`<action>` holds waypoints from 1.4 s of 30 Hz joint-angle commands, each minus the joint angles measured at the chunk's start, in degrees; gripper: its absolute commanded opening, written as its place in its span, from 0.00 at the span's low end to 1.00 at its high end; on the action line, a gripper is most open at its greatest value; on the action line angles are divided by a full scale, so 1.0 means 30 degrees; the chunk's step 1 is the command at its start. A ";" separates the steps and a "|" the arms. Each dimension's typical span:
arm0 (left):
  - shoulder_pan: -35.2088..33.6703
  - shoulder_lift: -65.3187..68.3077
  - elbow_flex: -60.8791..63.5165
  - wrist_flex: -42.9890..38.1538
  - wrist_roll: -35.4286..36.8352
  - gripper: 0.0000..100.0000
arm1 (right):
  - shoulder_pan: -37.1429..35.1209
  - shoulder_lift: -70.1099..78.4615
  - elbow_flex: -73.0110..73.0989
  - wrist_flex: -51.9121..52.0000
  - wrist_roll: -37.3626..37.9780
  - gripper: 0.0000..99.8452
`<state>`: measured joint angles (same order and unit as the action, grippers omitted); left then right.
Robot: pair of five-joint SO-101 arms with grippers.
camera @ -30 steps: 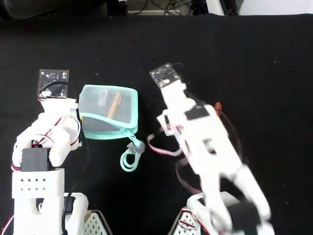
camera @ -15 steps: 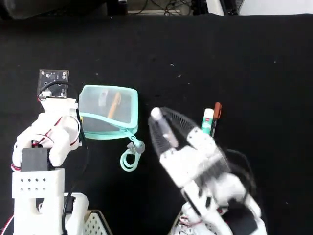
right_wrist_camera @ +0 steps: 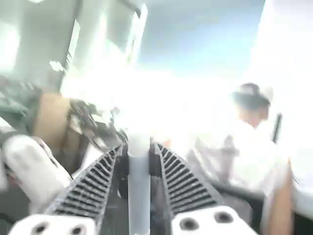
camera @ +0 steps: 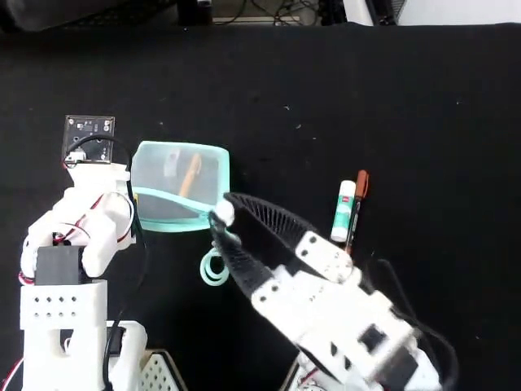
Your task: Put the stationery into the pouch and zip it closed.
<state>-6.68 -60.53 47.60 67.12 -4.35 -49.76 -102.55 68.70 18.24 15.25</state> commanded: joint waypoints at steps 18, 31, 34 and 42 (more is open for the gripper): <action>-0.0073 0.0000 -0.0103 -0.0586 0.0117 0.03 | -0.1201 0.9656 -0.1568 -0.6974 0.0117 0.01; -0.0132 0.0000 -0.0103 -0.0586 0.0117 0.03 | 0.1993 0.9773 0.2945 -0.6974 0.0117 0.01; -0.0103 0.0000 -0.0103 -0.0586 0.0117 0.03 | 0.2579 0.9773 0.3560 -0.6974 0.0117 0.01; -0.0103 0.0000 -0.0103 -0.0586 0.0117 0.03 | 0.0733 0.9802 0.3853 -0.3751 0.0147 0.01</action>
<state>-6.68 -60.44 47.69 66.33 -4.18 -45.27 -73.80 81.98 1.10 15.16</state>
